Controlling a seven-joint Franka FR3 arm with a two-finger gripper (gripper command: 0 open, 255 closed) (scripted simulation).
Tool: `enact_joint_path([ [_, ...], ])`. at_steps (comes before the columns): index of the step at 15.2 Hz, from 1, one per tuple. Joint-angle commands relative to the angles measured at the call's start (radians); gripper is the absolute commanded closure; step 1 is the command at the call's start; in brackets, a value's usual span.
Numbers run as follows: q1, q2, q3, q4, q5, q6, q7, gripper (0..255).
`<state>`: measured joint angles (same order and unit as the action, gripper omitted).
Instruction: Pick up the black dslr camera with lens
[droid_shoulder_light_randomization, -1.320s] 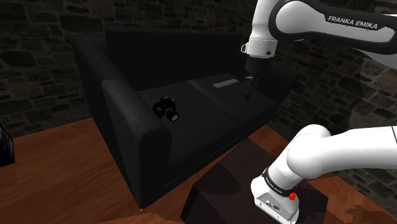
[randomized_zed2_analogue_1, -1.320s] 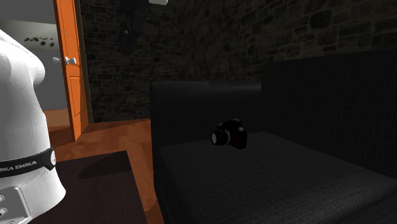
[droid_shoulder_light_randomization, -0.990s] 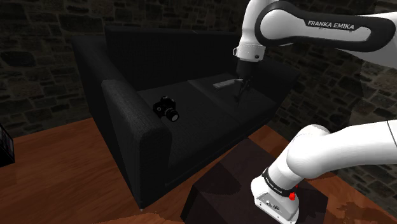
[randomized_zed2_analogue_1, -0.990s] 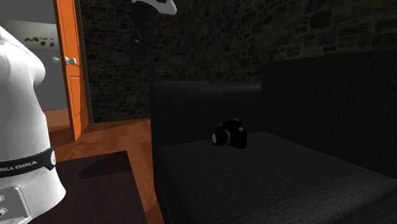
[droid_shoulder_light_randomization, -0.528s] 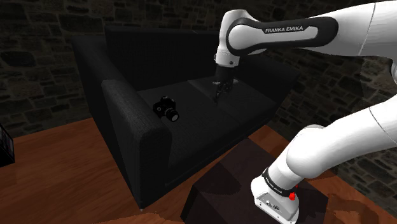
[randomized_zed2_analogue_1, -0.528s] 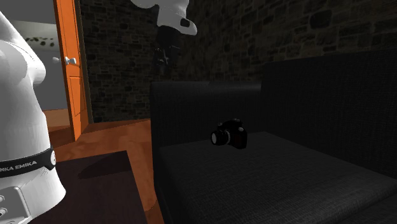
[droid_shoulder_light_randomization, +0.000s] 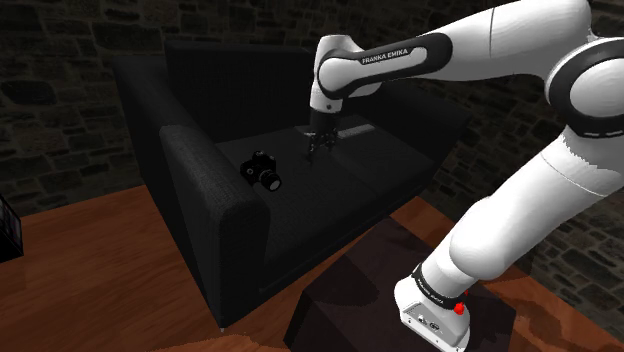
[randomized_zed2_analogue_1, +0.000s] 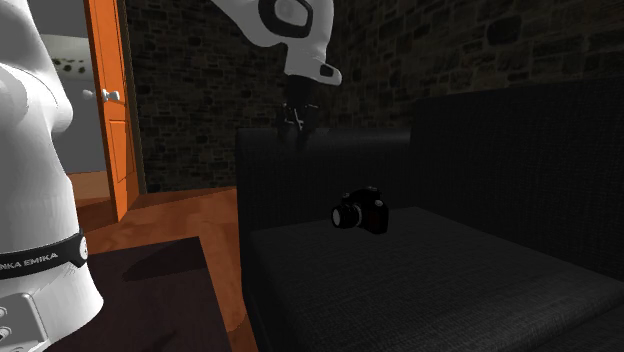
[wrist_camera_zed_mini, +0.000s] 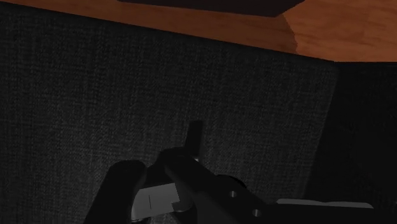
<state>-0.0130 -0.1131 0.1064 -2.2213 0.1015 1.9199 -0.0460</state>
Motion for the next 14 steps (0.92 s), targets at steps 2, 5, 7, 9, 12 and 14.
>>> enact_joint_path([
  [2,0.000,0.114,0.003,0.080,-0.006,0.042,0.013,0],
  [5,0.001,0.228,0.002,0.166,-0.013,0.079,0.024,0],
  [7,0.002,0.304,0.001,0.230,-0.018,0.096,0.030,0],
  [9,0.003,0.380,-0.001,0.299,-0.023,0.109,0.037,0],
  [12,0.007,0.497,-0.005,0.415,-0.031,0.117,0.046,0],
  [14,0.010,0.576,-0.008,0.501,-0.035,0.116,0.052,0],
])
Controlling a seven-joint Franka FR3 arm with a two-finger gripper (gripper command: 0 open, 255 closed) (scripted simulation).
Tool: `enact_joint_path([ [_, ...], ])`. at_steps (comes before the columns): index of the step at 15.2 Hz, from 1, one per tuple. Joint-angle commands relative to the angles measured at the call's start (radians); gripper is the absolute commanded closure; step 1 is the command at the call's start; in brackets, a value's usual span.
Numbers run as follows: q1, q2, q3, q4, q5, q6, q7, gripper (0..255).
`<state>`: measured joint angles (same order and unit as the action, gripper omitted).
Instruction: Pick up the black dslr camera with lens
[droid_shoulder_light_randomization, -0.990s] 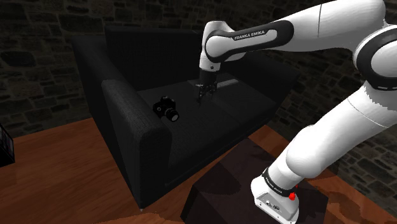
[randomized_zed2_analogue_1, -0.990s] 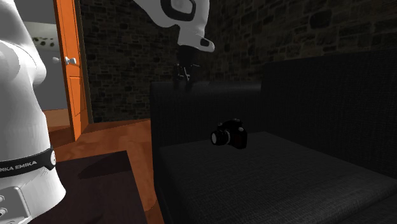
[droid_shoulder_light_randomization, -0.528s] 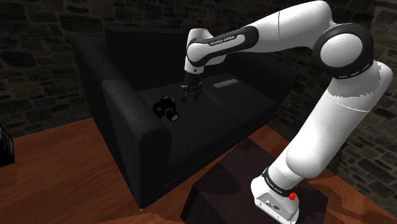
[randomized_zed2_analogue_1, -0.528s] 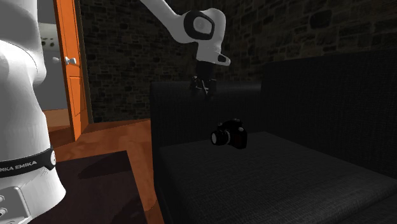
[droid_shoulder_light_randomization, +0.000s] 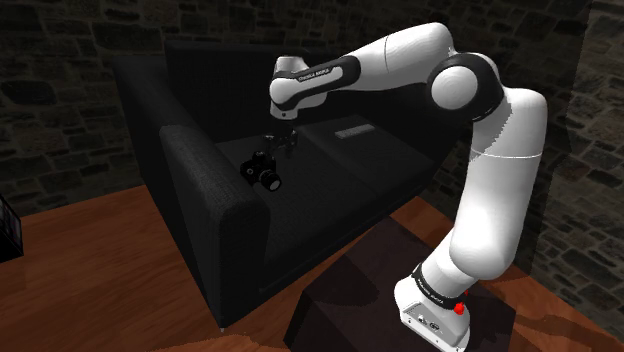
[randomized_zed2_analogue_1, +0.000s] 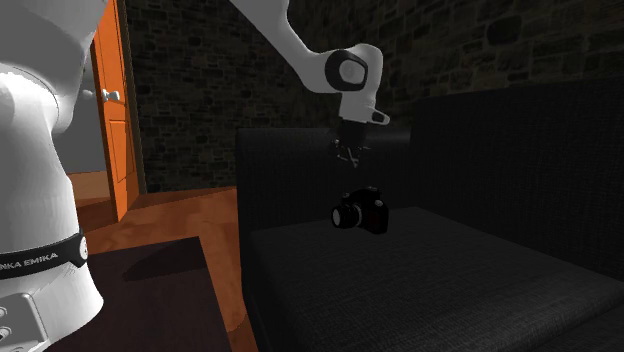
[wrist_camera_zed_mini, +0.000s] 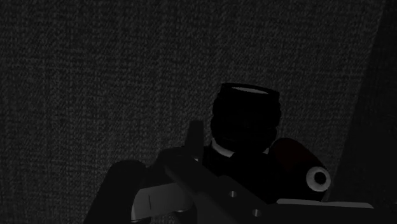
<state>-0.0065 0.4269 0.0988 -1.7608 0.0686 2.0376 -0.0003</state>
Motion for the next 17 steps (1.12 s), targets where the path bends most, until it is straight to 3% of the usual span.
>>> enact_joint_path([
  [1,0.005,0.076,-0.002,0.086,-0.004,-0.004,0.009,0],
  [3,0.007,0.123,-0.004,0.141,-0.006,-0.009,0.012,0],
  [12,0.009,0.177,-0.006,0.121,-0.008,0.065,0.007,0],
  [13,0.009,0.180,-0.006,0.123,-0.008,0.065,0.007,255],
  [17,0.009,0.180,-0.006,0.124,-0.008,0.065,0.006,255],
])
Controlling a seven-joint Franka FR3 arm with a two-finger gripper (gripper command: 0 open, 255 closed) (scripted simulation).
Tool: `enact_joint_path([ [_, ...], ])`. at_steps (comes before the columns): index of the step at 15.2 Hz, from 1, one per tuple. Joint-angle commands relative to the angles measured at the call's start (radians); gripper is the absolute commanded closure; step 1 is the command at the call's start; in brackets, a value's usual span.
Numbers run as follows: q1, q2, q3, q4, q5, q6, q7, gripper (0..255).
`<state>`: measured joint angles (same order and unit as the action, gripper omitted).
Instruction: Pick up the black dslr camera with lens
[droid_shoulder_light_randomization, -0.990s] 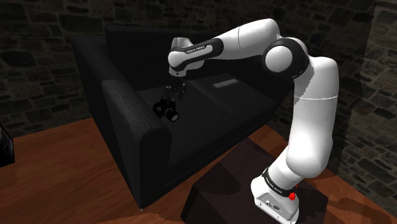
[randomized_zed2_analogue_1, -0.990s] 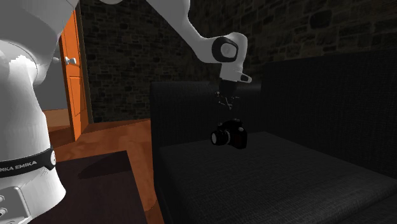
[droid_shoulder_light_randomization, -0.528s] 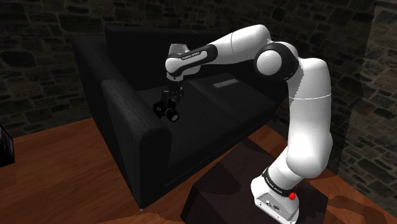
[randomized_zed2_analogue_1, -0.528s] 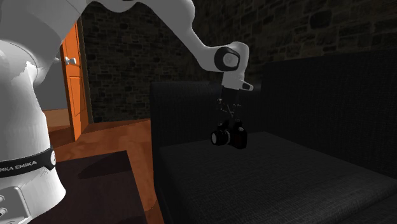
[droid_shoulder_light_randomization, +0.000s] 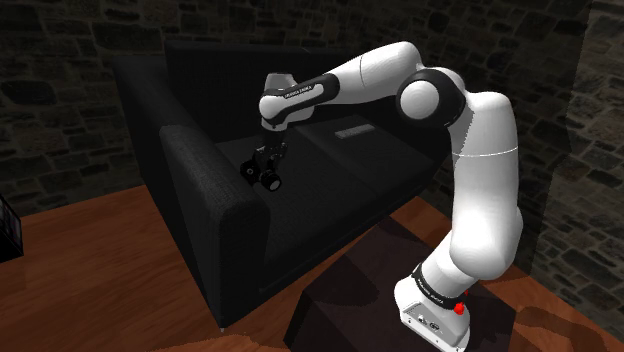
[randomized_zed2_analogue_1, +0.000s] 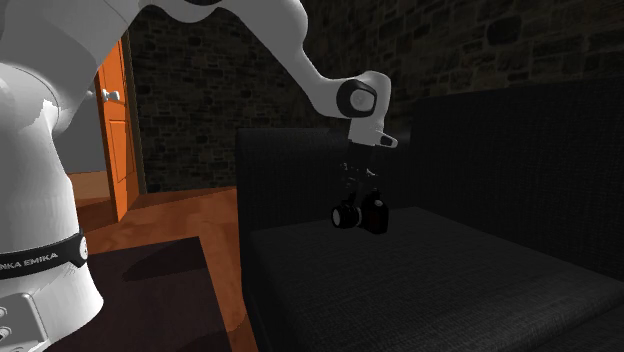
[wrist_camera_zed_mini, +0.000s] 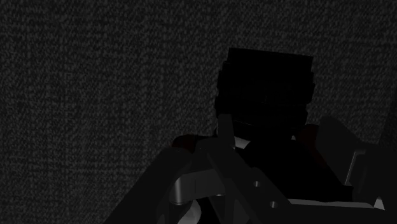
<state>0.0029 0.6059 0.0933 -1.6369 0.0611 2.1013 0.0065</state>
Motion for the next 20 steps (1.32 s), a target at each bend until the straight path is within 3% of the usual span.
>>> enact_joint_path([
  [1,0.000,0.002,-0.001,0.000,0.000,0.001,0.000,255],
  [5,0.000,-0.002,0.000,-0.003,0.000,0.002,0.000,255],
  [20,-0.004,-0.101,0.003,0.050,0.003,-0.151,0.011,255],
])
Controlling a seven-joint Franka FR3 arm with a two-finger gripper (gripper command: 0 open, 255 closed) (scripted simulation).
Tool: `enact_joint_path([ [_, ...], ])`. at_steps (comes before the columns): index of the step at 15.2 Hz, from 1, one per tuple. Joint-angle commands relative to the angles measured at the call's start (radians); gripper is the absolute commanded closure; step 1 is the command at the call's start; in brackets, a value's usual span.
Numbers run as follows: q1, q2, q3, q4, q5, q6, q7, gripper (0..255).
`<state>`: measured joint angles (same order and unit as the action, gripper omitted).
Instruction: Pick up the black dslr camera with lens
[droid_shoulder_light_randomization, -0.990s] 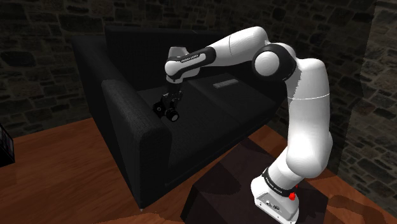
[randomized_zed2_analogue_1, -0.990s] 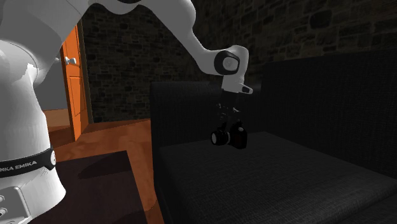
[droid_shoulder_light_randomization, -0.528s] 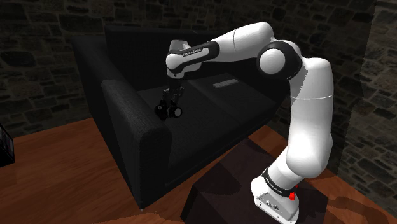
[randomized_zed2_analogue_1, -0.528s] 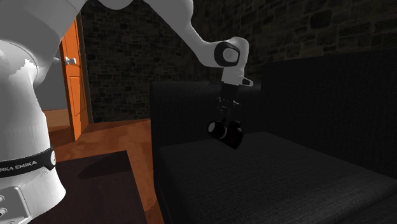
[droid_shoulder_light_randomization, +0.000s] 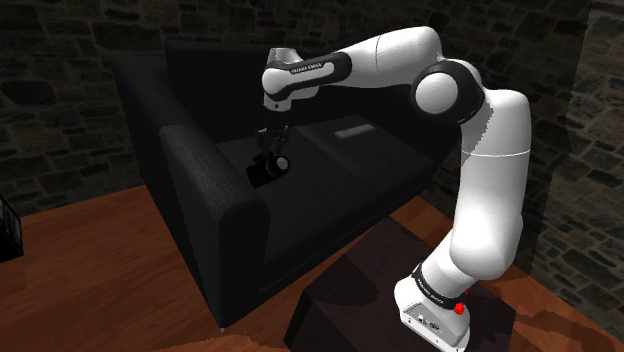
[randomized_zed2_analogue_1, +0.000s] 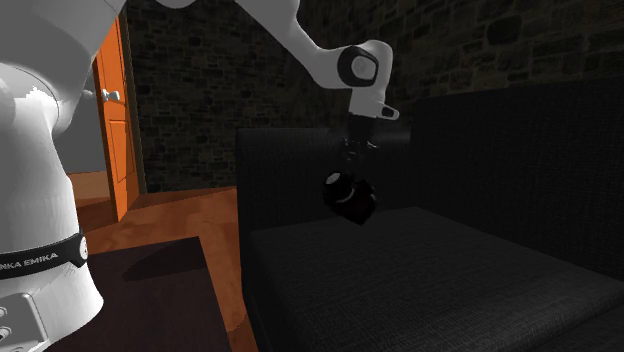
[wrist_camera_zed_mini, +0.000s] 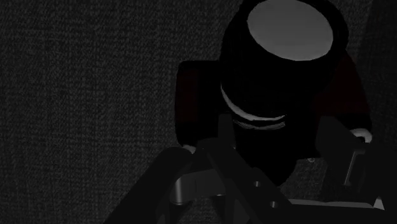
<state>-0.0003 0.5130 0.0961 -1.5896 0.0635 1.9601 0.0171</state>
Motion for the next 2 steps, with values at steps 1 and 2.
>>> enact_joint_path([
  [1,-0.001,-0.009,0.000,0.003,0.001,-0.011,0.000,255],
  [2,-0.001,-0.009,0.000,0.003,0.001,-0.011,0.000,255],
])
